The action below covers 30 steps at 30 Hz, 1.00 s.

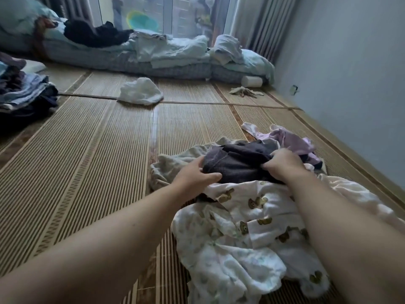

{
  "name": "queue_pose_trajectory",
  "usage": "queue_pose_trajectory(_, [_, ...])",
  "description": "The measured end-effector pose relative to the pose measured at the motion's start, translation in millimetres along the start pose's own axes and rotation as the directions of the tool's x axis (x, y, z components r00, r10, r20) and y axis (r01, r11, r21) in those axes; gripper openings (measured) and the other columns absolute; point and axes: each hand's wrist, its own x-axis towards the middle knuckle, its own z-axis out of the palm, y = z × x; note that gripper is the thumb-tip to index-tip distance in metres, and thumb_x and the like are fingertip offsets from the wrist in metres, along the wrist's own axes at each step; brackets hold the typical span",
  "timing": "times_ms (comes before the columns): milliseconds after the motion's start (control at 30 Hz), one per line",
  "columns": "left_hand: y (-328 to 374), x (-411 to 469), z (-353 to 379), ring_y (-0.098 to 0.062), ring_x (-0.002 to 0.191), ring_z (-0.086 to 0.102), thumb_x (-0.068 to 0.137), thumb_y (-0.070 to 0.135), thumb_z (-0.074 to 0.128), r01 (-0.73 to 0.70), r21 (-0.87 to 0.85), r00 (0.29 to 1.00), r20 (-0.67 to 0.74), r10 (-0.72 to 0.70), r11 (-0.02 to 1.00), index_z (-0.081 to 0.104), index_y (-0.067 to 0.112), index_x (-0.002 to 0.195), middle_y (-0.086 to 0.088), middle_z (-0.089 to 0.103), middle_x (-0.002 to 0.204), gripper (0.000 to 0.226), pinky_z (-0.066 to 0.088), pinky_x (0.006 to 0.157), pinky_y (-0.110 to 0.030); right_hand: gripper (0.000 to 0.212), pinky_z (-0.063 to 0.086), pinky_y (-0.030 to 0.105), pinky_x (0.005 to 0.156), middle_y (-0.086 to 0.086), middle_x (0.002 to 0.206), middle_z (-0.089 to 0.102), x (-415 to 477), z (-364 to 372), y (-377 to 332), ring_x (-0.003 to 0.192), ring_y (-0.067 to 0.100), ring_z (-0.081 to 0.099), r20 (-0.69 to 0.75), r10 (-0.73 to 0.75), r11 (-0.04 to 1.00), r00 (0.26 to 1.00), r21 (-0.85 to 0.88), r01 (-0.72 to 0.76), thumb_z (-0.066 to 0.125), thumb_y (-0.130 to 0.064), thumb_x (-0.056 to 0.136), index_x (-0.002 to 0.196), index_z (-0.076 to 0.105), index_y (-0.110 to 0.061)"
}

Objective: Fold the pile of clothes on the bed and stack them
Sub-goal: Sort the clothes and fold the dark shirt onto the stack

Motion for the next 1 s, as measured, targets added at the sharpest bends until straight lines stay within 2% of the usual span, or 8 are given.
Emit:
queue_pose_trajectory(100, [23.5, 5.0, 7.0, -0.013, 0.078, 0.065, 0.077, 0.036, 0.071, 0.011, 0.278, 1.0, 0.02, -0.017, 0.961, 0.066, 0.023, 0.1, 0.002, 0.069, 0.091, 0.027, 0.058, 0.073, -0.032, 0.02, 0.045, 0.034, 0.084, 0.008, 0.108, 0.069, -10.6, -20.1, -2.4, 0.099, 0.028, 0.058, -0.147, -0.132, 0.965, 0.98, 0.209, 0.162, 0.056, -0.027, 0.091, 0.097, 0.073, -0.018])
queue_pose_trajectory(300, [69.8, -21.3, -49.8, -0.027, 0.091, 0.068, 0.086, 0.018, 0.067, -0.091, -0.041, 0.99, -0.115, 0.086, 0.995, 0.068, 0.011, 0.1, -0.008, 0.071, 0.093, 0.016, 0.054, 0.088, -0.045, 0.016, 0.047, 0.027, 0.083, -0.007, 0.084, 0.071, -46.2, -101.8, -40.9, 0.091, 0.018, 0.064, -0.487, -0.253, 0.787, 0.836, 0.399, 0.471, 0.061, -0.031, 0.087, 0.087, 0.076, -0.025])
queue_pose_trajectory(467, [125.2, -75.9, -135.0, -0.028, 0.088, 0.06, 0.09, 0.009, 0.061, -0.286, -0.038, 0.929, -0.258, 0.267, 0.958, 0.065, 0.007, 0.099, -0.014, 0.066, 0.095, 0.01, 0.048, 0.084, -0.039, 0.012, 0.053, 0.031, 0.081, -0.013, 0.07, 0.064, -92.3, -169.7, -77.1, 0.081, 0.015, 0.065, -0.583, -0.247, 0.601, 0.774, 0.534, 0.595, 0.063, -0.027, 0.085, 0.079, 0.074, -0.026])
queue_pose_trajectory(633, [156.5, -147.6, -204.0, -0.007, 0.06, 0.06, 0.086, 0.011, 0.067, -0.345, 0.05, 0.858, -0.388, 0.337, 0.937, 0.063, 0.018, 0.083, 0.005, 0.065, 0.069, 0.009, 0.05, 0.059, -0.02, 0.017, 0.054, 0.023, 0.063, -0.007, 0.068, 0.065, -137.6, -200.2, -99.1, 0.064, 0.006, 0.064, -0.494, -0.211, 0.36, 0.843, 0.763, 0.537, 0.066, -0.016, 0.084, 0.069, 0.069, -0.022])
queue_pose_trajectory(733, [152.4, -182.4, -223.7, -0.012, 0.074, 0.062, 0.088, 0.005, 0.063, -0.34, -0.083, 0.882, -0.372, 0.287, 0.937, 0.061, 0.009, 0.104, -0.003, 0.066, 0.088, 0.017, 0.052, 0.073, -0.026, 0.008, 0.046, 0.038, 0.067, 0.01, 0.082, 0.057, -161.8, -190.5, -112.0, 0.075, 0.027, 0.056, -0.328, -0.382, 0.27, 0.864, 0.855, 0.443, 0.06, -0.012, 0.087, 0.083, 0.067, -0.012])
queue_pose_trajectory(800, [145.3, -200.4, -227.7, -0.015, 0.081, 0.061, 0.09, -0.001, 0.058, -0.321, -0.217, 0.904, -0.359, 0.23, 0.922, 0.055, 0.008, 0.119, -0.004, 0.064, 0.099, 0.031, 0.051, 0.079, -0.029, 0.007, 0.046, 0.037, 0.067, 0.011, 0.089, 0.06, -178.8, -173.1, -122.6, 0.076, 0.025, 0.057, -0.275, -0.494, 0.285, 0.825, 0.845, 0.452, 0.063, -0.014, 0.088, 0.091, 0.068, -0.017])
queue_pose_trajectory(867, [139.4, -212.4, -224.6, -0.015, 0.075, 0.061, 0.091, -0.004, 0.053, -0.226, -0.269, 0.924, -0.362, 0.119, 0.936, 0.055, 0.015, 0.12, -0.005, 0.065, 0.096, 0.034, 0.053, 0.07, -0.03, 0.021, 0.053, 0.034, 0.068, 0.004, 0.088, 0.069, -199.7, -151.9, -132.4, 0.072, 0.018, 0.063, -0.287, -0.512, 0.329, 0.81, 0.805, 0.493, 0.07, -0.018, 0.084, 0.105, 0.068, -0.019])
queue_pose_trajectory(1000, [129.6, -224.5, -202.2, -0.02, 0.068, 0.059, 0.09, -0.013, 0.039, 0.031, -0.407, 0.95, -0.272, -0.153, 0.913, 0.059, 0.015, 0.103, -0.015, 0.061, 0.095, 0.037, 0.054, 0.057, -0.028, 0.02, 0.056, 0.036, 0.069, -0.004, 0.073, 0.071, -254.7, -97.2, -147.0, 0.069, 0.012, 0.066, -0.153, -0.696, 0.353, 0.702, 0.778, 0.52, 0.079, -0.042, 0.07, 0.082, 0.072, -0.028])
